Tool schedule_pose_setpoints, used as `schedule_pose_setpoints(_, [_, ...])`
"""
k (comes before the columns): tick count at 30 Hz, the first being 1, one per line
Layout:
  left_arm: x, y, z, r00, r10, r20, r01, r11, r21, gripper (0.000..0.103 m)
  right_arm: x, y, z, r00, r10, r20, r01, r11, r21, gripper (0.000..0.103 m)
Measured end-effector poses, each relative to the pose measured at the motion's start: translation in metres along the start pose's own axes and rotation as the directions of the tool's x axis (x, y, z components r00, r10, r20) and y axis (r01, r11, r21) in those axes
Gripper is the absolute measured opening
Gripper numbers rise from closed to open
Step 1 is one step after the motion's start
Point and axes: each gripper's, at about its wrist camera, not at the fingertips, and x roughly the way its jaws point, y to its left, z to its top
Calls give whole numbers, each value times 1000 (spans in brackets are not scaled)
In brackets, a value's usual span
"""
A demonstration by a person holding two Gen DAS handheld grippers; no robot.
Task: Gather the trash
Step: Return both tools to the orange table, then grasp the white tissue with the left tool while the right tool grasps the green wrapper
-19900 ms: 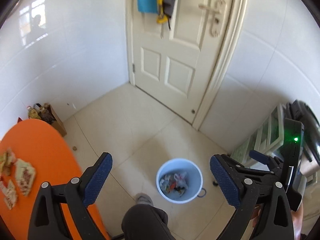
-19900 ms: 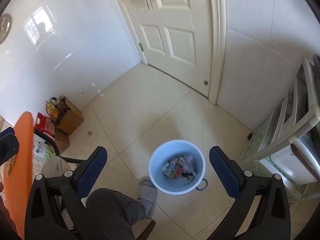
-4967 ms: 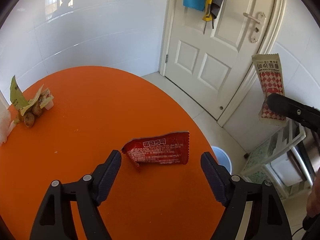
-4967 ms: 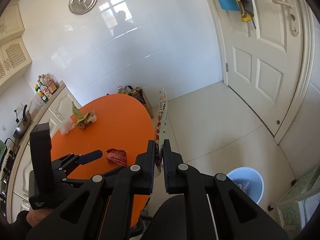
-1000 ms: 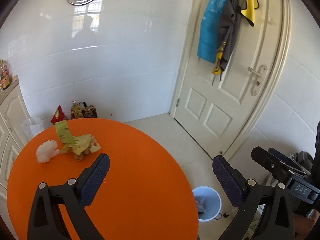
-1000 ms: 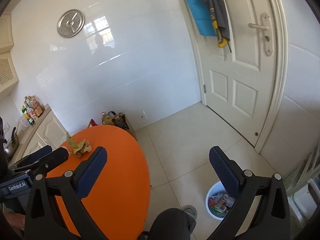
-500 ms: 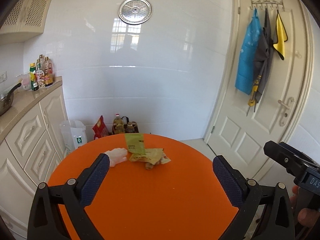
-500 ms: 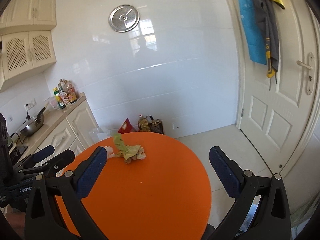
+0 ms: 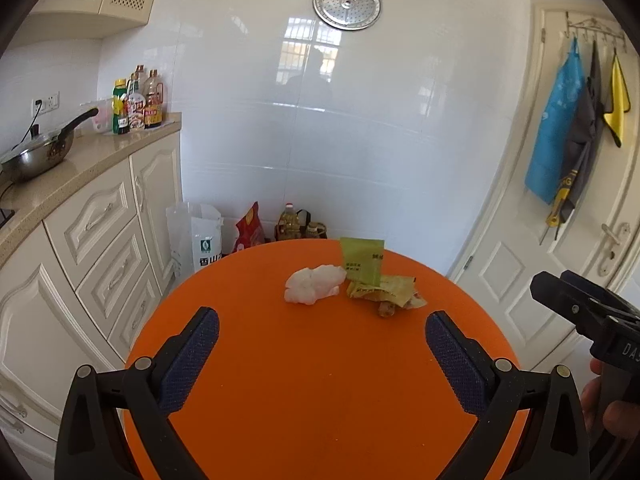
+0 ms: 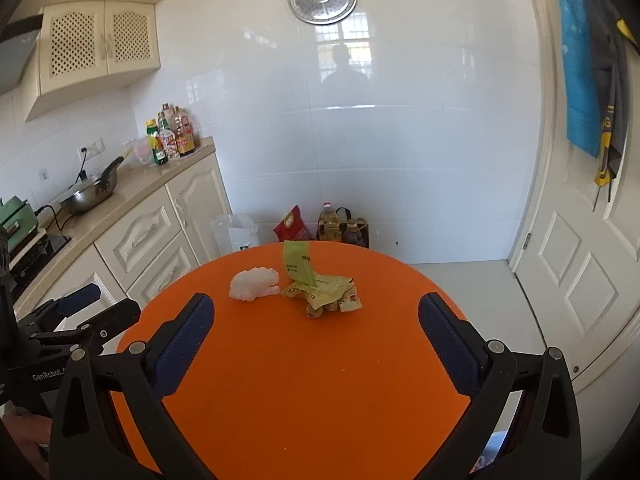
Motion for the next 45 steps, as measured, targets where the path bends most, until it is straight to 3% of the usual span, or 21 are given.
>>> schedule_pose_setpoints(9, [95,-10,29,994,37,-102,-37,999,1,102,102,-5,1,988,28,-152,-30,1000,-8,103])
schedule_pose_setpoints(16, [210,-24,74,976,63,-208,-54,997,50,102,175,-16,9,972,43,-229,-42,999,12,103])
schedule_pose_setpoints(24, [315,-34,106,966,48,-255,-26,996,86,100,243,-15,21,951,114,-286,-112,993,23,102])
schedule_pose_setpoints(25, [325,-36,106,964,38,-262,-15,996,87,99,250,-15,21,947,121,-297,-119,993,26,100])
schedule_pose_setpoints(27, [343,-37,110,960,-6,-280,26,997,69,85,266,-14,23,939,144,-311,-142,989,31,93])
schedule_pose_setpoints(28, [350,-34,108,951,-28,-307,46,998,53,58,272,-12,24,936,154,-317,-153,988,27,88])
schedule_pose_setpoints(29, [356,-32,107,945,-39,-326,54,998,39,50,280,-9,24,927,173,-332,-176,984,21,84])
schedule_pose_setpoints(30, [359,-35,110,951,-33,-306,48,998,43,49,290,-5,22,913,187,-364,-196,981,13,71])
schedule_pose_setpoints(33, [368,-34,118,948,-53,-312,58,998,4,43,298,6,15,900,202,-386,-223,975,-9,28])
schedule_pose_setpoints(39, [367,-27,136,962,-41,-271,34,999,-29,41,265,13,11,911,257,-324,-268,963,11,24])
schedule_pose_setpoints(45, [339,-39,146,973,-60,-225,54,998,-32,41,205,12,10,927,269,-262,-271,962,28,24])
